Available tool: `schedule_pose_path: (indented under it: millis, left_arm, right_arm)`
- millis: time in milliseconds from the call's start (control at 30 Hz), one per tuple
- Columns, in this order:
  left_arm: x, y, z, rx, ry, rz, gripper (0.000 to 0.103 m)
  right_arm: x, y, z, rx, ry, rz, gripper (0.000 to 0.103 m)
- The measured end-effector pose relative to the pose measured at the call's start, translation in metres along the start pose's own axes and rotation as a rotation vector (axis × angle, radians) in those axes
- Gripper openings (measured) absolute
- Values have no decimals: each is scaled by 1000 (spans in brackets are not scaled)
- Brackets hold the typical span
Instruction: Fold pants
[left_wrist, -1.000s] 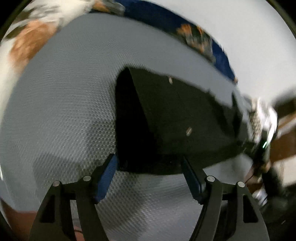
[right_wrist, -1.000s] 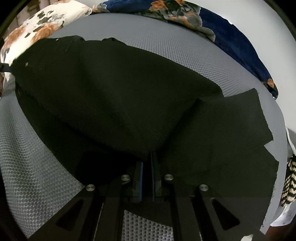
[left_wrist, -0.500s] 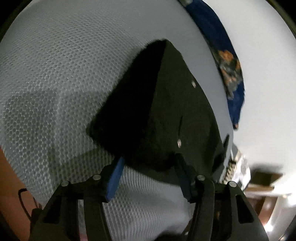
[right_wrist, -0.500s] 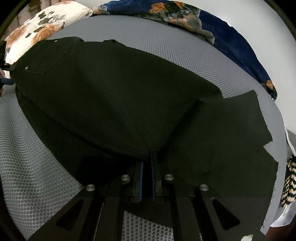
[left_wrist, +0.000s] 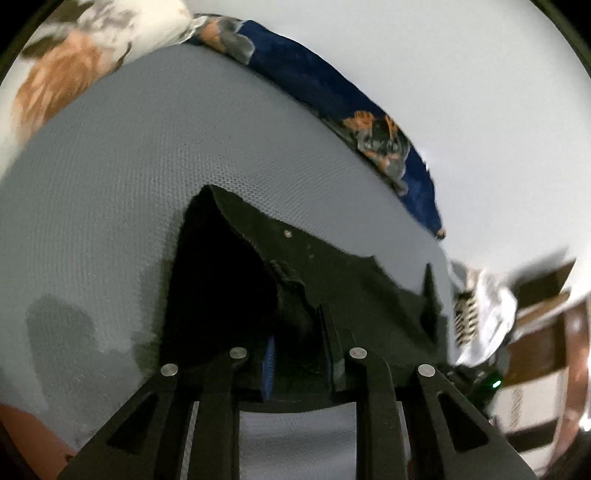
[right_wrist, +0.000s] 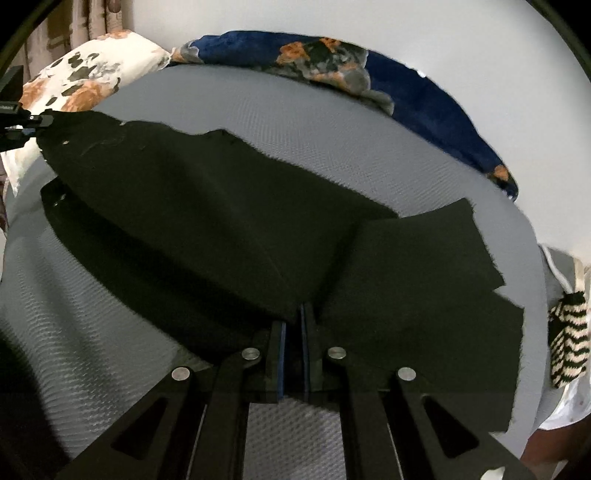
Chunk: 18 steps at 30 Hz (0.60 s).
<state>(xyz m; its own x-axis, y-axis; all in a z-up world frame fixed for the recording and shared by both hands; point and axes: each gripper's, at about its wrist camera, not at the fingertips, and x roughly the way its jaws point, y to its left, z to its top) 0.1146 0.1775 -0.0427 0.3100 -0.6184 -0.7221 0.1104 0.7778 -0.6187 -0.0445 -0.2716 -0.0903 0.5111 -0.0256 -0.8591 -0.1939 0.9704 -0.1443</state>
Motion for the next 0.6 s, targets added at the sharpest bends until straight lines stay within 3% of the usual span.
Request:
schedule_pose_path:
  millis: [200,300,467,600]
  left_arm:
    - [35,40,-19,-4,164,173,21]
    - [40,46,-23,-17,160,168,21]
    - [45,31,-26,113,154,265,22]
    - [46,24,-30,153,143,323,32]
  right_arm:
    - [33,24,-22,-16,108,36,5]
    - [29,25,-23,-18,107,39,5]
    - [27,24,-26,4,119,82,6]
    - [36,22,-28,42,128,102,7]
